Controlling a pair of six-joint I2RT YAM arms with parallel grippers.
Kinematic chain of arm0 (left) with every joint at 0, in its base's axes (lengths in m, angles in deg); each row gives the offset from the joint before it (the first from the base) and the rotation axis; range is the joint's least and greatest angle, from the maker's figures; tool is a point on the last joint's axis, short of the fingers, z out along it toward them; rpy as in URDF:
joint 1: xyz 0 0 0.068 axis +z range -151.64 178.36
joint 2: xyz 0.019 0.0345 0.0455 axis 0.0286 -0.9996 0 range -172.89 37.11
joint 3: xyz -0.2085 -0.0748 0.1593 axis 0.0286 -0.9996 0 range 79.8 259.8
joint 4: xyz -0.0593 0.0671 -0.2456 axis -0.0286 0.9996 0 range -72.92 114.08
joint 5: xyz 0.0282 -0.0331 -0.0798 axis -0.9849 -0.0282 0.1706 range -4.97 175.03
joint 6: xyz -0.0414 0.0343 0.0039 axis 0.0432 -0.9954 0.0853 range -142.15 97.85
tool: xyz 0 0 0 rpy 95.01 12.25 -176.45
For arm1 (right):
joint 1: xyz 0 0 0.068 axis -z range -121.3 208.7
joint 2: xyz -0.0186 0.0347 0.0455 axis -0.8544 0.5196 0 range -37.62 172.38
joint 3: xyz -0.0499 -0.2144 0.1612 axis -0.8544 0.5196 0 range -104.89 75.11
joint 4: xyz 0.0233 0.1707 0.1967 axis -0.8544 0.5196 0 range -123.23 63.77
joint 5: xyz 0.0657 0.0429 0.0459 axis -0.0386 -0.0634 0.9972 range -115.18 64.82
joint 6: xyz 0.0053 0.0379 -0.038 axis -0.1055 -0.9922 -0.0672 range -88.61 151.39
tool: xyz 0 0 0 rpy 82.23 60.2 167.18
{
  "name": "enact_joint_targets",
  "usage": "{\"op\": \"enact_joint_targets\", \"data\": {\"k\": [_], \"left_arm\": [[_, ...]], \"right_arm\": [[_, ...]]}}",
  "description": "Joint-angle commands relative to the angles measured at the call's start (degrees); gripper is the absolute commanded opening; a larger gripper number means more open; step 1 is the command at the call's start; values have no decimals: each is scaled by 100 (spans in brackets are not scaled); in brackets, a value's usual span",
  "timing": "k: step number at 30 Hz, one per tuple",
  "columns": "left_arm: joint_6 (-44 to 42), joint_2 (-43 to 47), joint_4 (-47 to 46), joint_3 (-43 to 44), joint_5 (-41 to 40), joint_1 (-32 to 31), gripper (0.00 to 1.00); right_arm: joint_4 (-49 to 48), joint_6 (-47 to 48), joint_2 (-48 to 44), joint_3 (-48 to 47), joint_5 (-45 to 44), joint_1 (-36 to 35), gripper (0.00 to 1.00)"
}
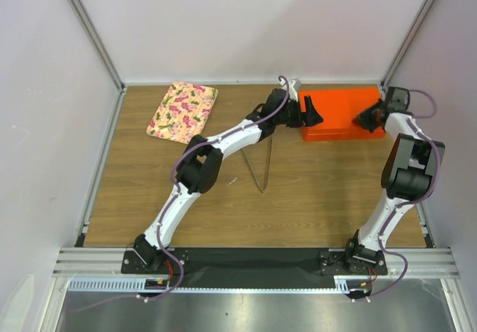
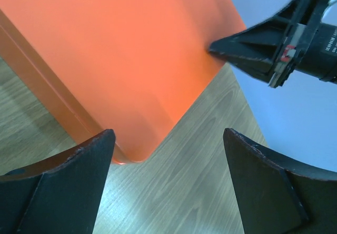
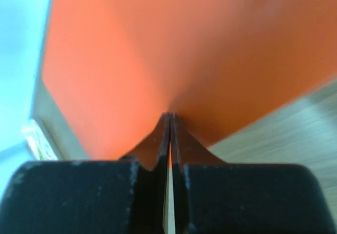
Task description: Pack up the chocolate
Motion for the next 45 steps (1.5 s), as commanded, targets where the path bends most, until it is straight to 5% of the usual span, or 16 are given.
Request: {"op": "enact_joint_targets", "data": {"k": [1,15,30,33,36,45], "left_arm": [[23,48,-152,-92,142,-87,91],[-153,549,296,-145,-87,-87,90],[-109,382,-240,259,-34,-26,91],[-57,329,-249,233,10,-26,91],[-74,390,-293,14,45,-35,91],[-276,329,-276,118,1,-35,91]], "right_arm": [[50,-11,-49,898,-26,371,0],[303,-89,-455,128,27,460,0],[-67,-221,-376,-681,511,222,0],[601,-598,-77,-183,29,450,0],[-110,-662,-270,1067,-367,644,0],[-330,-459,-472,1174,-368,635,0]]}}
